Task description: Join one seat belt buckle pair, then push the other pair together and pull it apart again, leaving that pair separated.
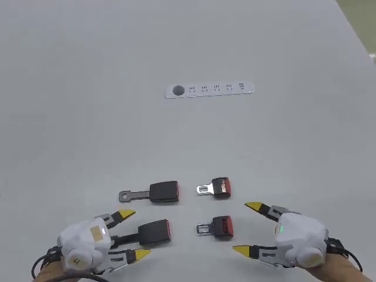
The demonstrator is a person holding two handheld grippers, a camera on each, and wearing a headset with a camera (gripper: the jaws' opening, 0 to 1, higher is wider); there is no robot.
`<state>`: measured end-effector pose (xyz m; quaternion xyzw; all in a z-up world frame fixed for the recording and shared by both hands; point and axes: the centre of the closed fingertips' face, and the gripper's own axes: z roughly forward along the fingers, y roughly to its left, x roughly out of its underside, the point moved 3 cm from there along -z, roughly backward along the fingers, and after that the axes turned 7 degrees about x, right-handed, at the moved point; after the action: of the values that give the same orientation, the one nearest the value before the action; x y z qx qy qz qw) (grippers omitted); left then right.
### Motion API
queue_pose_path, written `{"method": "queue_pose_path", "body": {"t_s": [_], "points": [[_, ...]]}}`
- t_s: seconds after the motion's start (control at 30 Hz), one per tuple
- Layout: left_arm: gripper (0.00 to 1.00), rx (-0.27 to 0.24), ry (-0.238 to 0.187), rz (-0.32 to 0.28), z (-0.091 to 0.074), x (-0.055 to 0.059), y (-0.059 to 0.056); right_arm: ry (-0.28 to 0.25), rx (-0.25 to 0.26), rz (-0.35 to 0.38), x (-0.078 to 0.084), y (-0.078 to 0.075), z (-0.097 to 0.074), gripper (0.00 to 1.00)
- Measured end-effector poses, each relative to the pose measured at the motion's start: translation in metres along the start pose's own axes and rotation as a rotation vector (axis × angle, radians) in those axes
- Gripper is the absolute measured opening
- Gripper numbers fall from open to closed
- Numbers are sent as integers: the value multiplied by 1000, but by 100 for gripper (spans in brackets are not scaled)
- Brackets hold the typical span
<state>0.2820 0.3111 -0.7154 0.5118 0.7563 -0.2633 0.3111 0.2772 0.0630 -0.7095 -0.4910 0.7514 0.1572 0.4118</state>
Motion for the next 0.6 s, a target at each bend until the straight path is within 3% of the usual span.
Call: {"method": "queue_pose_path", "body": {"t_s": [0.3, 0.6], "points": [[48, 71, 125, 88, 8, 7, 0, 34, -81, -76, 2, 4, 9, 48], [42, 143, 210, 133, 17, 16, 1, 71, -163, -138, 3, 9, 20, 41]]}}
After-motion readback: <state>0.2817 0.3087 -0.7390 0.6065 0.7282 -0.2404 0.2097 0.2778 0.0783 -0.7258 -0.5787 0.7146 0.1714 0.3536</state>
